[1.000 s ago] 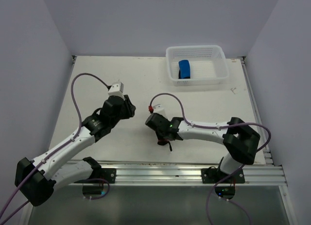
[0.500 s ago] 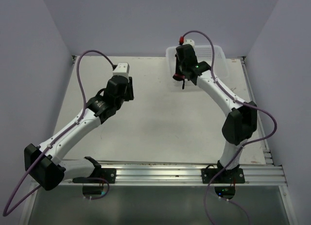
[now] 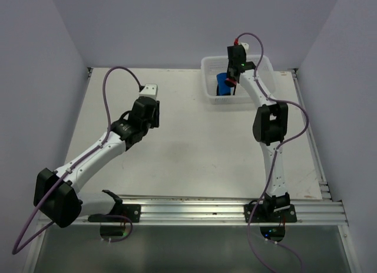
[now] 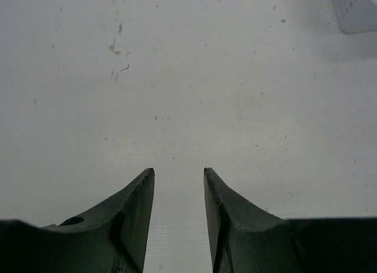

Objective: Roll the towels
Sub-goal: Place the rolled towel into the container

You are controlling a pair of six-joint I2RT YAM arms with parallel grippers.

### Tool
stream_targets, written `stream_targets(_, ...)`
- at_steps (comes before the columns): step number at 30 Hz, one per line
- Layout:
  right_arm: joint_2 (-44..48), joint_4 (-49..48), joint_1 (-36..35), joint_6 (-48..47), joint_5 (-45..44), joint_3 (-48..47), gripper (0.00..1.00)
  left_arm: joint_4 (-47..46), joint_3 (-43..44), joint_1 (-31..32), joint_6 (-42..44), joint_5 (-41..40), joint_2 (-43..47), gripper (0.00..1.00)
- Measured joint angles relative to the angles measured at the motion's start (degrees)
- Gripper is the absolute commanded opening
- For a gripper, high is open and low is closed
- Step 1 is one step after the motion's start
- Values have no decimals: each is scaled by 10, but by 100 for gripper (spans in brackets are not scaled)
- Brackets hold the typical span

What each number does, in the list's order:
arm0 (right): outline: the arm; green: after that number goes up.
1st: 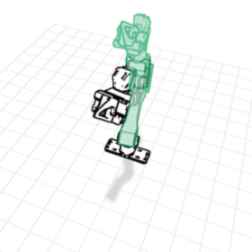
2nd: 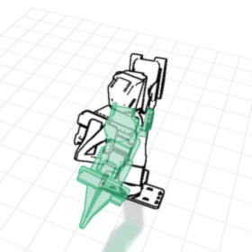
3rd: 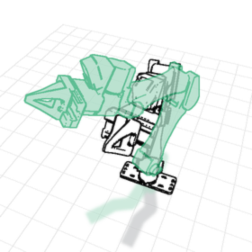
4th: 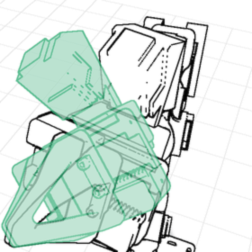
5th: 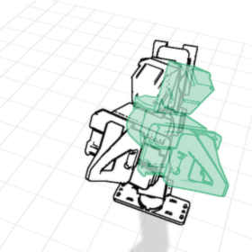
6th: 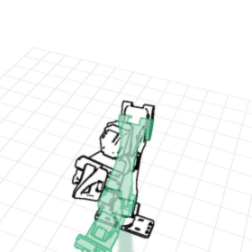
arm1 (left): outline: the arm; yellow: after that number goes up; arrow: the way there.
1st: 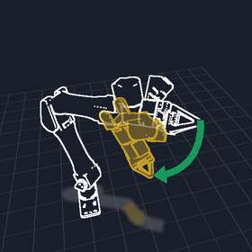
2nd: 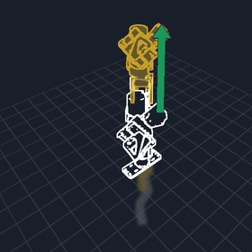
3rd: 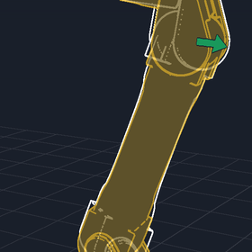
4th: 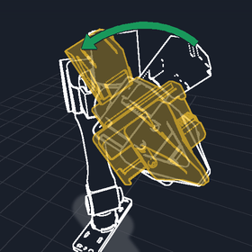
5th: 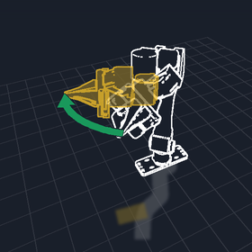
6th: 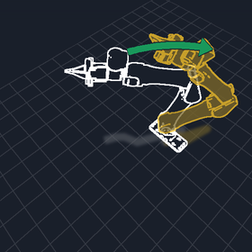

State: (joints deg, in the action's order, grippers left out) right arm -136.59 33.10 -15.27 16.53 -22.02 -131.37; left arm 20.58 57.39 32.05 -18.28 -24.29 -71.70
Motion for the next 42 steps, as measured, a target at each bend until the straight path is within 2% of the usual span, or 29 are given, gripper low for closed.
stream_targets(10, -66, 17, 83, 0, 38, -26, 0, -6, -1, -16, 1, 35, -26, 45)
stream_targets(14, -75, 20, 92, -2, 57, -25, 0, -11, -1, -17, 0, 46, -30, 45)
stream_targets(17, -86, 21, 87, -5, 70, -25, 4, -12, -1, -17, 1, 50, -36, 45)
stream_targets(20, -102, 22, 81, -8, 81, -25, 12, -13, -1, -18, 1, 54, -40, 45)
stream_targets(21, -106, 21, 80, -10, 81, -25, 22, -13, -1, -19, 0, 55, -41, 45)
stream_targets(25, -111, 21, 78, -15, 83, -35, 45, -13, -1, -20, 0, 61, -46, 45)
stream_targets(30, -112, 24, 78, -17, 88, -37, 54, -14, -1, -20, 1, 64, -48, 46)
stream_targets(39, -112, 31, 78, -16, 91, -37, 63, -17, -1, -20, 1, 68, -48, 47)
stream_targets(42, -112, 34, 78, -12, 91, -37, 71, -17, -1, -20, 1, 68, -48, 48)
